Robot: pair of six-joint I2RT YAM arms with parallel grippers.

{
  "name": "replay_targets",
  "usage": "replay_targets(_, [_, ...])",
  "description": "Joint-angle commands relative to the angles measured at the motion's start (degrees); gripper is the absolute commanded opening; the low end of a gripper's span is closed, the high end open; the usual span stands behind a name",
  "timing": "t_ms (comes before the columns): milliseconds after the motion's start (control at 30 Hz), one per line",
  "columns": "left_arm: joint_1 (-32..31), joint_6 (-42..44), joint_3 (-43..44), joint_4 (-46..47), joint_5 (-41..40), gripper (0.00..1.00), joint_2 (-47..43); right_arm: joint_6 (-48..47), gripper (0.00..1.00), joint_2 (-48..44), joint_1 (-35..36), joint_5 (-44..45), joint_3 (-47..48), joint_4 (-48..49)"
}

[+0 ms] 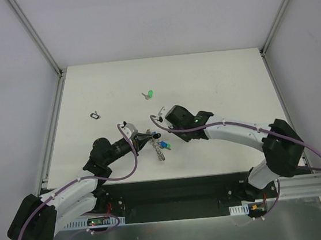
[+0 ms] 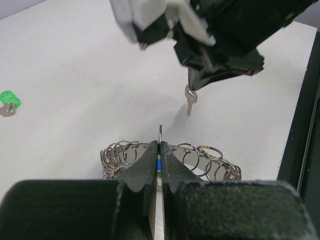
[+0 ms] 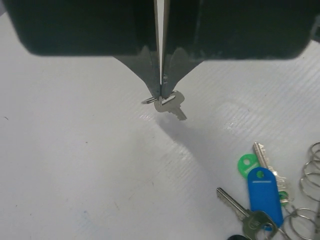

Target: Put the keys on the keyring

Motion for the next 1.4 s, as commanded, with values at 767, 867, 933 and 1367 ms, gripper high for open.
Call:
replay_targets(767, [-0.1, 7.5, 24.0, -21.0, 25.1, 0.00, 6.2, -1.8, 0.01, -36.3, -21.2, -62.2, -17.2, 30.9])
replay_targets(867, [-0.1, 11.5, 27.0, -26.9, 27.2, 0.00, 5.8, -2.2, 0.01, -35.3, -21.9, -66.4, -15.9, 31.4])
replay_targets(933, [-0.1, 14.8, 30.1, -34.8, 27.3, 0.00, 5.4, -2.5, 0.01, -33.8, -22.3, -70.0, -14.3, 31.5])
replay_targets(1367, [0.0, 30.3, 33.9, -45.3, 34.4, 0.00, 5.1, -5.0, 0.01, -29.3, -21.2, -74.7, -9.6, 31.8])
